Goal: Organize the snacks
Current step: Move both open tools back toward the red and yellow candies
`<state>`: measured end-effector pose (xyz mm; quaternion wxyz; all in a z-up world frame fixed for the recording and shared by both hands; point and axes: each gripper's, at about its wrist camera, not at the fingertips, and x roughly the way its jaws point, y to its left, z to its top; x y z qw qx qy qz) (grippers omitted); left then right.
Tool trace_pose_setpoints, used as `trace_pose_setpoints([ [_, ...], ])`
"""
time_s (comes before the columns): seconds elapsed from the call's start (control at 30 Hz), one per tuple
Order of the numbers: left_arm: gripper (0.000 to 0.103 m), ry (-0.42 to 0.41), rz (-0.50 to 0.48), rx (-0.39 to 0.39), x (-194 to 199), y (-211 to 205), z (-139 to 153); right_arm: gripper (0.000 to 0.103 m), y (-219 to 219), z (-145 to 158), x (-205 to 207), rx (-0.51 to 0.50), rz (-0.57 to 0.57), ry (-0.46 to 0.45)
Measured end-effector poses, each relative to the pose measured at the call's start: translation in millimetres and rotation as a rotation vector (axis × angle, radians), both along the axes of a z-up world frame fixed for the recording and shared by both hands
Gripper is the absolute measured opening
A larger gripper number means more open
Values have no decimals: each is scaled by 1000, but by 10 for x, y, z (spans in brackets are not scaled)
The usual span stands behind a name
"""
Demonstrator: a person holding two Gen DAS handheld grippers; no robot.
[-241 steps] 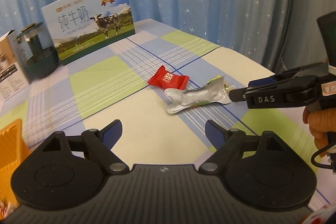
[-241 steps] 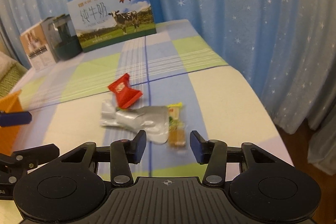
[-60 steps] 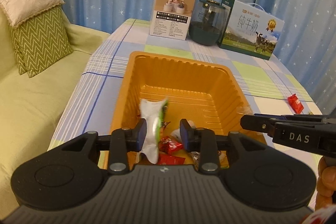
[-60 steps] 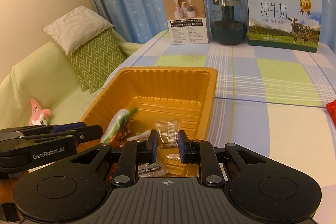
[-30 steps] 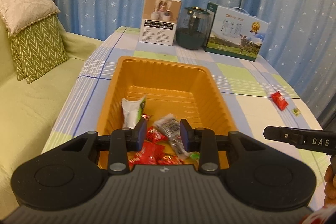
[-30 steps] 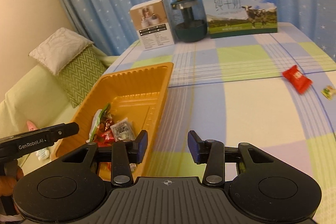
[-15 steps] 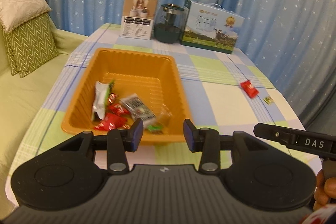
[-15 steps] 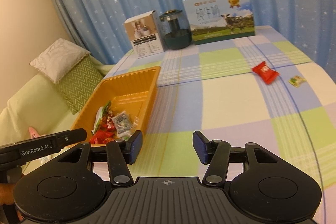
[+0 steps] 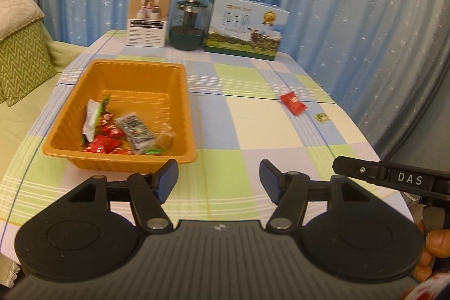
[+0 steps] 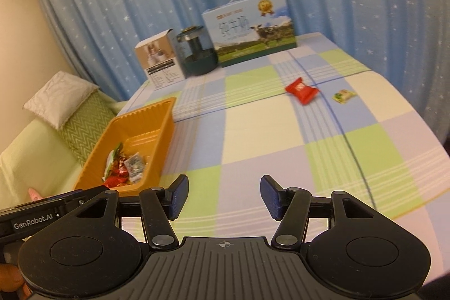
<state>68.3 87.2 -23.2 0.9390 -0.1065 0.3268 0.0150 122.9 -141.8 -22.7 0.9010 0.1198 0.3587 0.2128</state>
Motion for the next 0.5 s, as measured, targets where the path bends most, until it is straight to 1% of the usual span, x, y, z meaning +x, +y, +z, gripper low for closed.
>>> trace_pose_setpoints([
  [0.03, 66, 0, -7, 0, 3, -40, -1, 57, -45, 7, -14, 0, -9, 1],
  [0.13, 67, 4, -27, 1, 13, -134, -13, 58, -188, 13, -57, 6, -38, 8],
  [0.23, 70, 8, -41, 0, 23, -212, -21, 58, -320, 13, -83, 5, -65, 14],
  [0.5, 74, 6, -68, 0, 25, -359, -16, 58, -524, 21, -128, -9, -108, 19],
])
